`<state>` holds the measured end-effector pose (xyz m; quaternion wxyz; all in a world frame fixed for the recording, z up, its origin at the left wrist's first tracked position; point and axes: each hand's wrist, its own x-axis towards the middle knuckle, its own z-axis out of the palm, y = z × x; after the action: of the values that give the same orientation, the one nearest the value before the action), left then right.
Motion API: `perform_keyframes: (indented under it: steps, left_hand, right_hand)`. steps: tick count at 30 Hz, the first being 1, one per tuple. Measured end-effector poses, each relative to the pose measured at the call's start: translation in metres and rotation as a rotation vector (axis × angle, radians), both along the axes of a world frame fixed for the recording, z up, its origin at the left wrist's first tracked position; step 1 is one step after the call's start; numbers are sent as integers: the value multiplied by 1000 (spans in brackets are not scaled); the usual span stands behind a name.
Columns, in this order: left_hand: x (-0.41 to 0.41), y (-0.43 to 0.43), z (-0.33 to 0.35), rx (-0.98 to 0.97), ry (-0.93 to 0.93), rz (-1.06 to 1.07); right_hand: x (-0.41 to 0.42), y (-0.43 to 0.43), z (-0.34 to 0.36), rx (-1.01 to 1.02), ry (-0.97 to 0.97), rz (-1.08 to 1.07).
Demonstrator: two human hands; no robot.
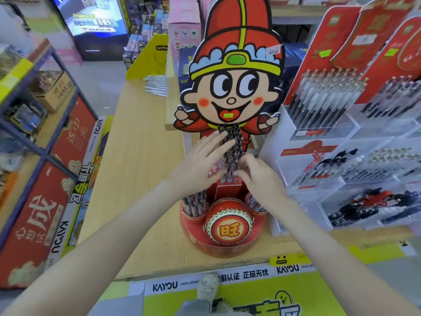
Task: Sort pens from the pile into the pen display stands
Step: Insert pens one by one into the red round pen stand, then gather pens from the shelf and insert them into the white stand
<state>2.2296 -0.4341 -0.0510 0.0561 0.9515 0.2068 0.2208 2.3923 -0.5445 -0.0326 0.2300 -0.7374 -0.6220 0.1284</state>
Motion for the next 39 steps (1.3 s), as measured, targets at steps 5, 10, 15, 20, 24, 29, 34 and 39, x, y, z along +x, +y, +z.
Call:
perform_keyframes:
  steps: [5,10,15,20,24,29,34,39]
  left_hand:
    - [-19,-25,2,-112,-68,195]
    - [-67,-44,-1,-130,-123,343]
    - [-130,-39,-13,-126,-98,485]
    - [-221,-19,-36,-206,-22,587]
    - [-303,20,-53,-258,42,567]
    - [-380,88,-57,-309,136,447]
    - [-396,152,-60,-308,196,305]
    - [-379,212,-76,-305,257,174]
  right_hand:
    - [-21,-18,7,208,86,10]
    - [-72,-15,17,416,14,135]
    - [-139,4,10,402,6,245]
    - [-225,44,-28,269,-2,301]
    - [-309,93,-64,148,-9,254]
    - [-402,157,-86,78,40,99]
    - [-442,195,-95,12,68,-71]
    - [-436,223,-117,-70,95,-272]
